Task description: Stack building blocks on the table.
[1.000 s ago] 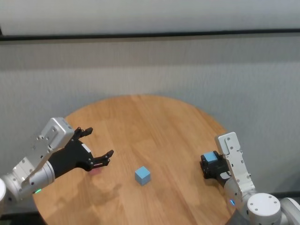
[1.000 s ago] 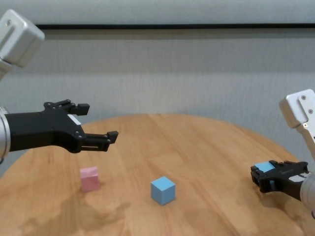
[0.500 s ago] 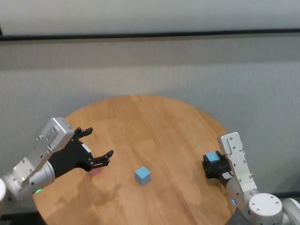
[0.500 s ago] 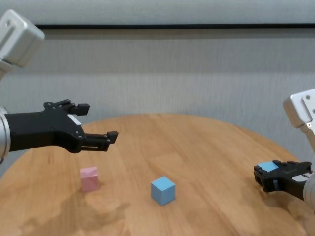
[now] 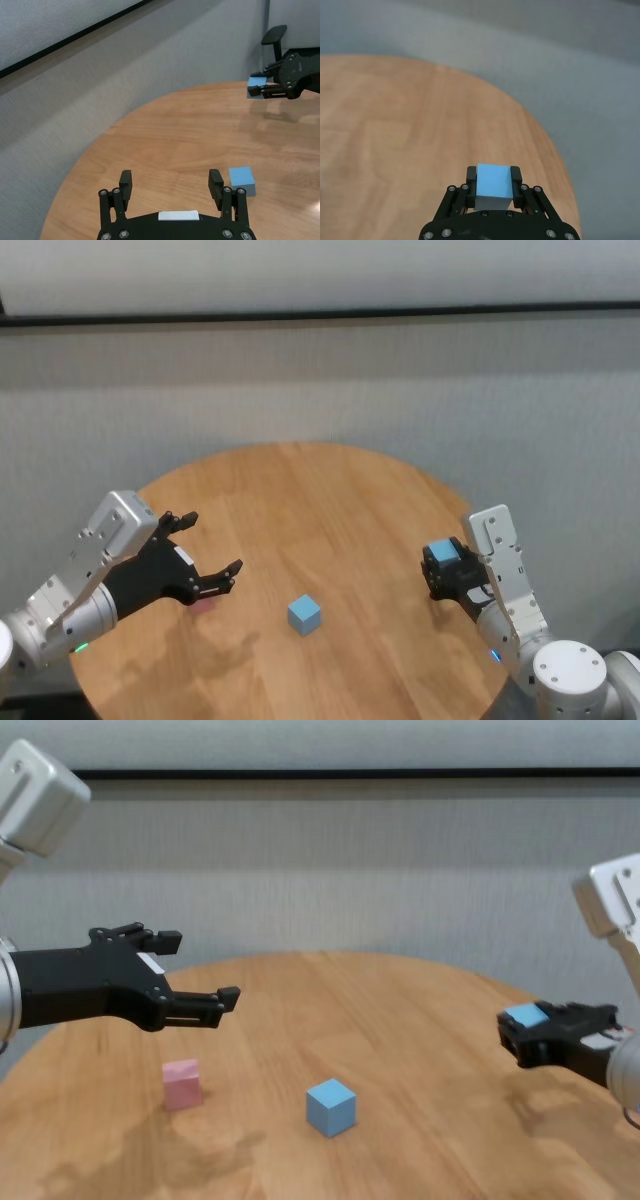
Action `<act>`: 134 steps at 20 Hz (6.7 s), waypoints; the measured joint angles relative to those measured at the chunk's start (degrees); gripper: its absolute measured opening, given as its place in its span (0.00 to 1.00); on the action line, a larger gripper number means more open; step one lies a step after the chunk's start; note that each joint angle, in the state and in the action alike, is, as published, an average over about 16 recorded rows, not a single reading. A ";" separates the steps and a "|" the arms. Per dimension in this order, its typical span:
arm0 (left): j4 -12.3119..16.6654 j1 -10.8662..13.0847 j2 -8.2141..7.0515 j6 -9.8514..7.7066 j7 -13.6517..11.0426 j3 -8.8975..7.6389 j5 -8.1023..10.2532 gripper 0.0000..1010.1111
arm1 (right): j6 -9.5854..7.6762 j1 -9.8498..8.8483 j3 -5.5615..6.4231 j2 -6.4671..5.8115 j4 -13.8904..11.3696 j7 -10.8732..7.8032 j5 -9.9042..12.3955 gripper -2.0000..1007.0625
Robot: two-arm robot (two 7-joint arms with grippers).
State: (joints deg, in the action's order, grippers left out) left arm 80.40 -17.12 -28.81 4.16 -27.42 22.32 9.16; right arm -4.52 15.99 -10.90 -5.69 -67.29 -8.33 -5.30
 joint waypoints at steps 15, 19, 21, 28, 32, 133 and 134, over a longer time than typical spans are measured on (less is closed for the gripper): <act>0.00 0.00 0.00 0.00 0.00 0.00 0.00 0.99 | 6.04 1.30 -6.10 -0.72 -2.76 -12.22 4.90 0.38; 0.00 0.00 0.00 0.00 0.00 0.00 0.00 0.99 | 6.64 2.50 -7.93 -0.52 -1.25 -13.32 5.23 0.38; 0.00 0.00 0.00 0.00 0.00 0.00 0.00 0.99 | 6.84 3.11 -8.71 -0.35 -0.35 -13.58 5.25 0.38; 0.00 0.00 0.00 0.00 0.00 0.00 0.00 0.99 | 7.35 4.73 -10.93 0.33 2.39 -13.81 5.33 0.38; 0.00 0.00 0.00 0.00 0.00 0.00 0.00 0.99 | 7.26 5.01 -11.78 0.50 3.11 -13.61 5.51 0.38; -0.07 0.00 -0.01 -0.04 0.00 -0.02 -0.01 0.99 | 8.02 5.04 -8.34 -5.43 1.76 -9.47 10.14 1.00; -0.16 0.01 -0.04 -0.09 0.01 -0.06 -0.03 0.99 | 8.06 5.06 -8.31 -5.54 1.83 -9.53 10.09 1.00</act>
State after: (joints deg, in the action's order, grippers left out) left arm 80.24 -17.11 -28.85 4.07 -27.40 22.26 9.12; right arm 3.54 21.05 -19.21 -11.24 -65.46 -17.86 4.79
